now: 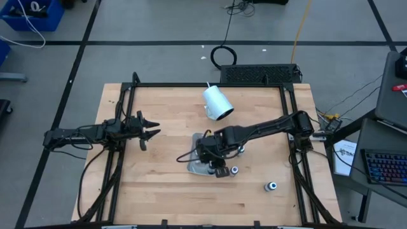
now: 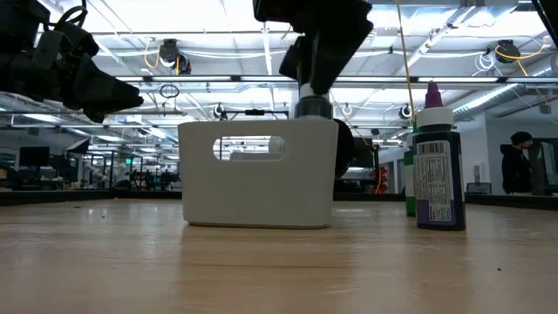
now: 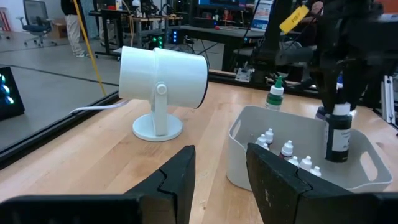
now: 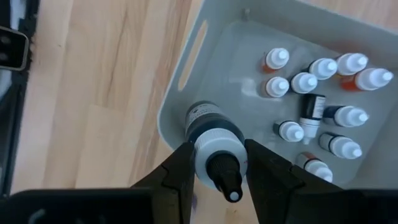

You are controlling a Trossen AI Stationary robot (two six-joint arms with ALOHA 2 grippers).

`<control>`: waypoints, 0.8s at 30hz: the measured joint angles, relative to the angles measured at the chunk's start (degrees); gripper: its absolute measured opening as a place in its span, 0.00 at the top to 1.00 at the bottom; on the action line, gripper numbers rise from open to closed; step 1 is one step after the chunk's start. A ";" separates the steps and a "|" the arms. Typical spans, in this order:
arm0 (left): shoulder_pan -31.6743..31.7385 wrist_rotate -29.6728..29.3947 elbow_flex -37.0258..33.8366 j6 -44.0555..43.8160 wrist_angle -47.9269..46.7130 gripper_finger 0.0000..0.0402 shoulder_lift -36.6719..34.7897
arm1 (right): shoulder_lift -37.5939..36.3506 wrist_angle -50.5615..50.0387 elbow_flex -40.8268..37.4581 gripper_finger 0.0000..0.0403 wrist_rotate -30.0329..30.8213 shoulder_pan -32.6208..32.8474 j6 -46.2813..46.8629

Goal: Pick & Place food coloring
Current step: Put the big black food coloring bottle into the gray bin

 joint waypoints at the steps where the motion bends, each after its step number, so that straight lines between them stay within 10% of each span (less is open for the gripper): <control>1: 0.01 -0.01 0.00 0.00 0.00 0.63 0.00 | 0.00 0.43 -0.61 0.74 0.01 0.00 -0.27; 24: 0.00 0.00 0.00 0.00 0.00 0.63 0.01 | 0.02 0.22 -3.26 0.74 3.36 -1.16 -2.75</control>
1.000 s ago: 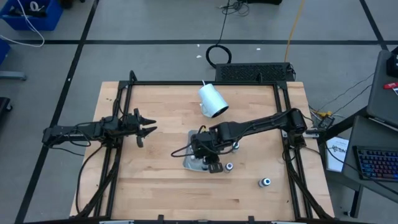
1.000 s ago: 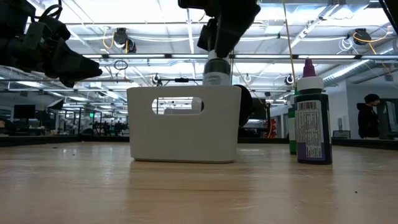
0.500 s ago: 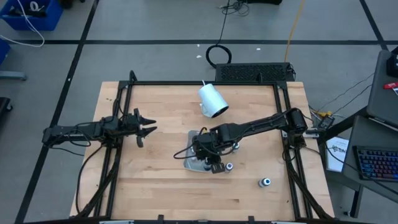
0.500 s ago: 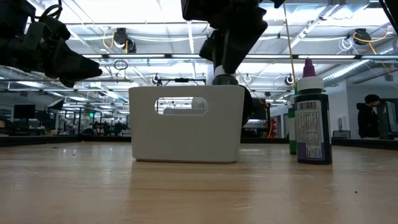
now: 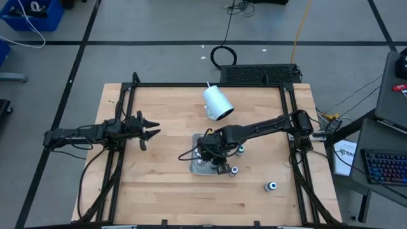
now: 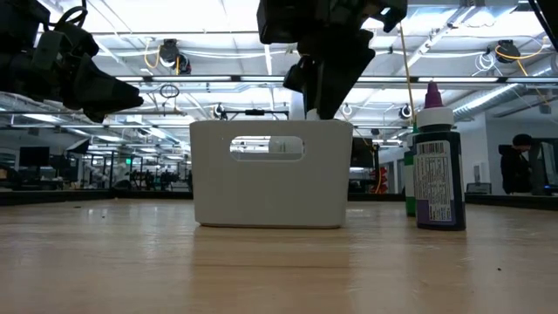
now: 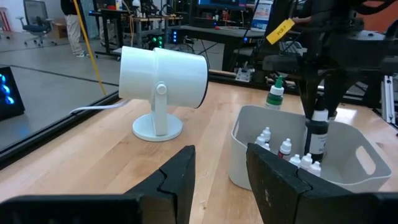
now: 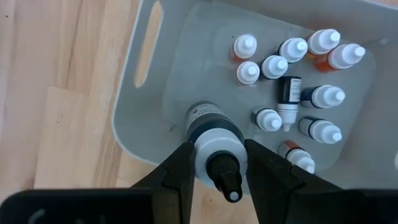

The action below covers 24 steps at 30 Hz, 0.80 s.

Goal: Pick & Place food coloring
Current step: Put the big black food coloring bottle into the gray bin

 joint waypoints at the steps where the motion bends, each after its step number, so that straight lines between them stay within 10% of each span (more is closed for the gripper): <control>1: 0.00 -0.02 0.00 0.00 0.00 0.63 -0.01 | 0.00 0.02 0.00 0.74 0.00 -0.04 -0.10; 24: 0.01 -0.01 0.00 0.00 0.00 0.63 -0.01 | -0.09 1.64 -1.61 0.74 2.74 -0.50 -3.49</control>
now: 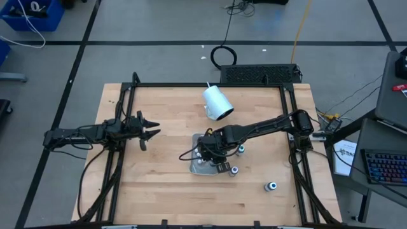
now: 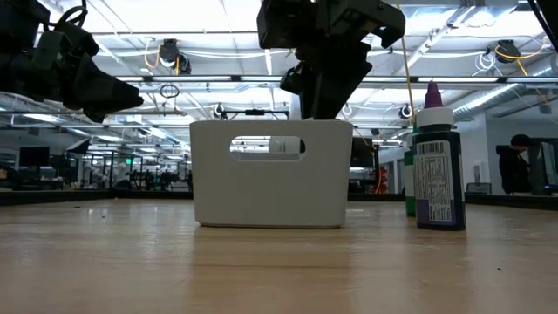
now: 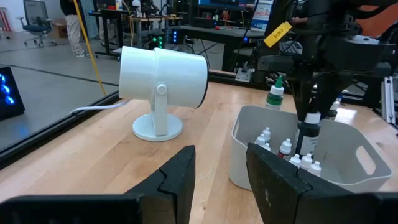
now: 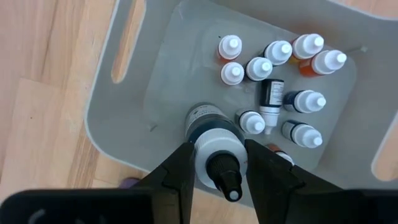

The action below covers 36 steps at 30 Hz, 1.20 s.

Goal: Pick & Place food coloring
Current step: Put the big black food coloring bottle into the gray bin, then put the big green food coloring bottle into the gray bin

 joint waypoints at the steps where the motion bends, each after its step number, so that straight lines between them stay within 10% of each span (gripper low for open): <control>1: 0.00 0.01 0.00 0.00 0.00 0.63 -0.01 | 0.00 0.11 0.00 0.74 -0.01 -0.02 0.00; 17: -0.02 0.00 0.00 0.00 0.00 0.63 0.01 | -0.01 0.53 -0.11 0.47 0.01 0.65 3.72; 36: -0.01 0.02 0.00 0.00 0.00 0.63 -0.01 | -15.49 -10.80 -2.55 0.48 13.13 1.25 18.36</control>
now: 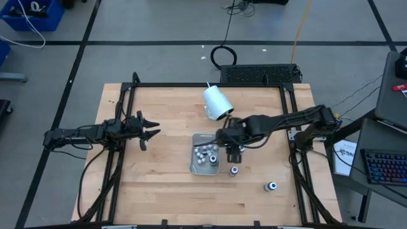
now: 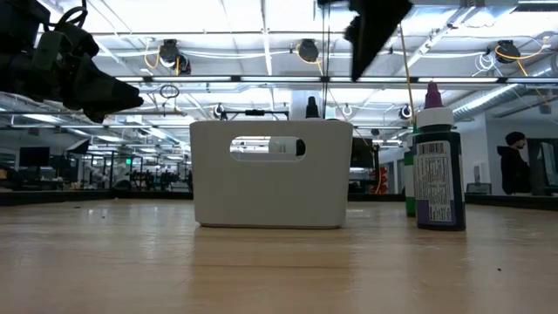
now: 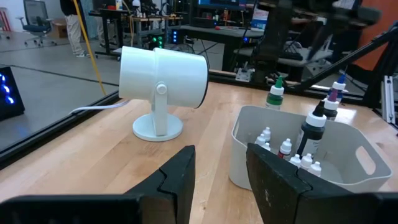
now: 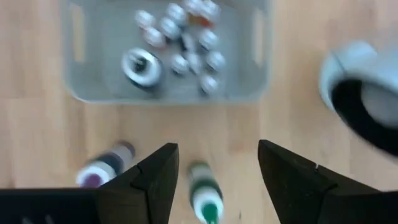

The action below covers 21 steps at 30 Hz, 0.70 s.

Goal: Pick & Place food coloring
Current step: Put the big green food coloring bottle into the gray bin

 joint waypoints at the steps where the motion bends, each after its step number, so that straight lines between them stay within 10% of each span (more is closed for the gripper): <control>1: 0.00 -0.02 0.00 0.00 0.00 0.63 0.00 | -1.20 -0.24 -1.65 0.48 0.86 0.00 1.96; 21: -0.01 0.00 0.00 0.00 -0.01 0.63 0.00 | -12.93 15.53 -31.52 0.46 -2.73 -0.78 12.95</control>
